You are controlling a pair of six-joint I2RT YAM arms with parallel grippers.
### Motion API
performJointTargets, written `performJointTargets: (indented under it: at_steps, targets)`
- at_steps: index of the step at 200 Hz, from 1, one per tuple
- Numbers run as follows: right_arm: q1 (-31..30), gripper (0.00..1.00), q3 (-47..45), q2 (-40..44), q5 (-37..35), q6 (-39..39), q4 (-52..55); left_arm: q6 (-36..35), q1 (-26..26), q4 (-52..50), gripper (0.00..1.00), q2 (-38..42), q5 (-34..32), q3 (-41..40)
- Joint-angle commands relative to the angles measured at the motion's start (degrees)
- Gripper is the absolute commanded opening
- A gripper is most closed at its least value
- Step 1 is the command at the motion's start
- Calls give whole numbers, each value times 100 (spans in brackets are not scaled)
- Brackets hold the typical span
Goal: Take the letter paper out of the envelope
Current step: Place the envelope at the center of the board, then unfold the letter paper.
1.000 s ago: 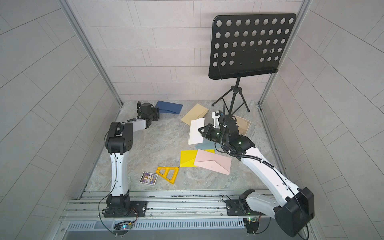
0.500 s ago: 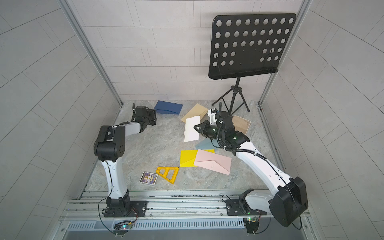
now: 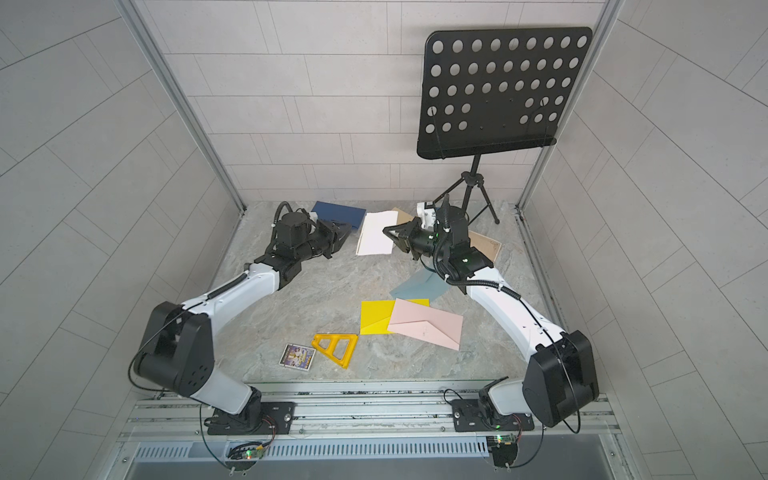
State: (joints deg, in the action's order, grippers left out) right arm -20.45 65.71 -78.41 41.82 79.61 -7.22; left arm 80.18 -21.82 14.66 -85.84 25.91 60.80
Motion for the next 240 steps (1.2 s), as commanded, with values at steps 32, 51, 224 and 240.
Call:
performJointTargets:
  at_steps: [32, 51, 224, 240]
  targets:
    - [309, 0, 139, 197, 757, 1075, -1130, -451, -67, -1559, 32, 1840, 435, -88]
    - [313, 0, 80, 125, 975, 1623, -1789, -369, -71, -1488, 35, 2061, 765, -88]
    - [72, 0, -25, 283, 1505, 2098, -2011, -193, -76, -1472, 48, 2302, 1559, 407]
    - [-1, 0, -25, 270, 1512, 2101, -2003, -157, -87, -1365, 47, 2180, 1622, 454]
